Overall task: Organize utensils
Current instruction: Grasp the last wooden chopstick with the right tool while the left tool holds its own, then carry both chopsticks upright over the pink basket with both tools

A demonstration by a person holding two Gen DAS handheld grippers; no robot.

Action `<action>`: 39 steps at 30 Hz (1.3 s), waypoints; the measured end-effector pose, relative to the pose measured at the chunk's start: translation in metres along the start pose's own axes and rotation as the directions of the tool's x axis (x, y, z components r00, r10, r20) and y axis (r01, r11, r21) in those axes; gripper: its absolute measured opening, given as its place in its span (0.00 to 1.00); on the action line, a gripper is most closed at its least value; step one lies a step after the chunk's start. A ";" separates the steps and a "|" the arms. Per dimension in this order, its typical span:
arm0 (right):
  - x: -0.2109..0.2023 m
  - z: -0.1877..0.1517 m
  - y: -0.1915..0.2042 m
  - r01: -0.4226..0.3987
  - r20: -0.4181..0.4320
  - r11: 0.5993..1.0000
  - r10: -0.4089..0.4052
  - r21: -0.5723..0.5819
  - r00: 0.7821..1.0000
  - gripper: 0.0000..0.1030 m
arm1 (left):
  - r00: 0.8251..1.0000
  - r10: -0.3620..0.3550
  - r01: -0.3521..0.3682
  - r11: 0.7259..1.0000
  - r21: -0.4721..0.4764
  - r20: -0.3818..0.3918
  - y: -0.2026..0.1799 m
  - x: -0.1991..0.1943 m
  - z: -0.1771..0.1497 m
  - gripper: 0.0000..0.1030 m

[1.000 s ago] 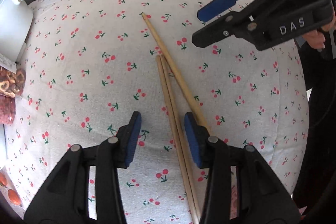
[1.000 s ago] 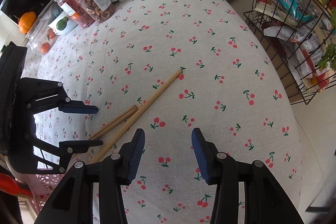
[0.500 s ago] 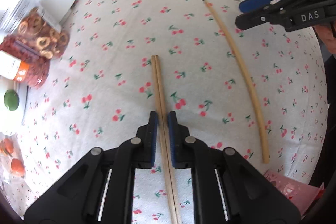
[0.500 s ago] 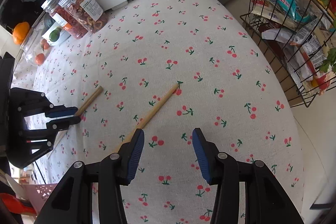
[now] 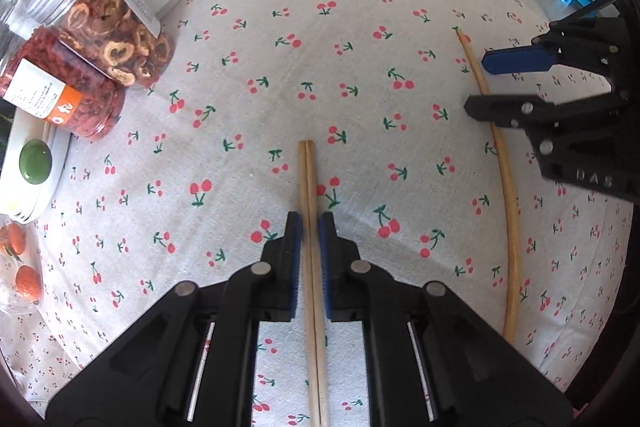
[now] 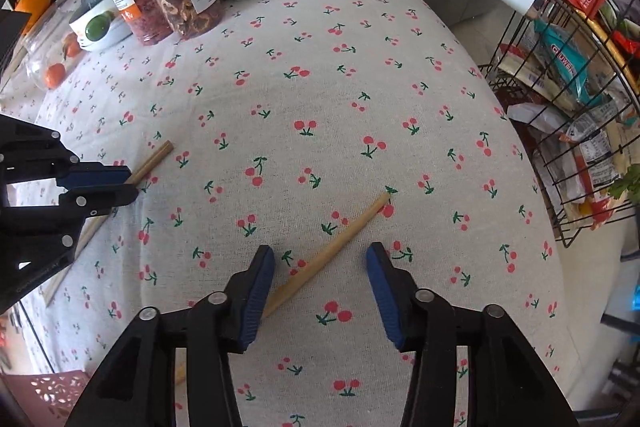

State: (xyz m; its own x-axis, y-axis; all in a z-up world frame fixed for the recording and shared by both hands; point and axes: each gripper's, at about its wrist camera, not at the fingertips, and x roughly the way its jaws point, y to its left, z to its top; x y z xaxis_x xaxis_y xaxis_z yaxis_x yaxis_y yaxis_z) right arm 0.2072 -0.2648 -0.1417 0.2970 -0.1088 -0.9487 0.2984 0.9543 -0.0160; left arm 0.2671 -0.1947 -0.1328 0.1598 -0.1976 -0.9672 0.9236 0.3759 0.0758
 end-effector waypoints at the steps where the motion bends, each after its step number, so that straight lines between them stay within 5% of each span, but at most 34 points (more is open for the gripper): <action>1: 0.000 0.002 -0.002 -0.006 0.001 1.000 0.006 0.002 1.000 0.25 | 1.000 0.011 -0.011 1.000 -0.007 0.003 0.000 -0.001 -0.002 0.10; 5: 0.000 0.006 -0.019 -0.053 0.006 0.998 0.052 0.032 0.999 0.07 | 0.999 0.048 -0.047 0.996 -0.078 0.006 0.005 -0.005 -0.027 0.10; 11: -0.002 0.005 -0.041 -0.197 0.052 0.975 0.192 0.106 0.980 0.05 | 0.990 0.138 -0.131 0.955 -0.265 0.007 0.037 -0.019 -0.062 0.09; 17: -0.048 0.000 -0.036 -0.271 0.184 0.961 0.259 0.049 0.948 0.05 | 0.967 0.231 -0.148 0.855 -0.497 0.108 0.056 -0.072 -0.115 0.09; 23: -0.101 -0.019 -0.017 -0.301 0.298 0.952 0.304 -0.056 0.905 0.05 | 0.916 0.333 -0.105 0.735 -0.670 0.222 0.043 -0.128 -0.185 0.09; 28: -0.143 -0.041 -0.008 -0.309 0.385 0.941 0.338 -0.137 0.859 0.05 | 0.844 0.450 -0.090 0.656 -0.750 0.292 0.015 -0.173 -0.220 0.09; 31: -0.168 -0.055 -0.003 -0.316 0.429 0.933 0.360 -0.172 0.828 0.05 | 0.782 0.542 -0.089 0.586 -0.806 0.308 -0.003 -0.201 -0.241 0.09; 35: -0.208 -0.075 0.003 -0.315 0.500 0.920 0.391 -0.233 0.773 0.05 | 0.676 0.644 -0.035 0.514 -0.857 0.358 -0.030 -0.238 -0.265 0.09; 39: -0.245 -0.088 0.006 -0.326 0.554 0.902 0.431 -0.283 0.712 0.05 | 0.545 0.722 0.026 0.493 -0.869 0.426 -0.057 -0.263 -0.280 0.09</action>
State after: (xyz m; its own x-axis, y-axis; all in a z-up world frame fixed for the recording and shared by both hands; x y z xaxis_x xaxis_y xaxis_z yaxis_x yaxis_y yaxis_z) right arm 0.0562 -0.2075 0.0631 0.8429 0.1798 -0.5072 -0.0847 0.9751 0.2049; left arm 0.0749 0.0891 0.0490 0.9025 -0.2221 -0.3691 0.1567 0.9674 -0.1989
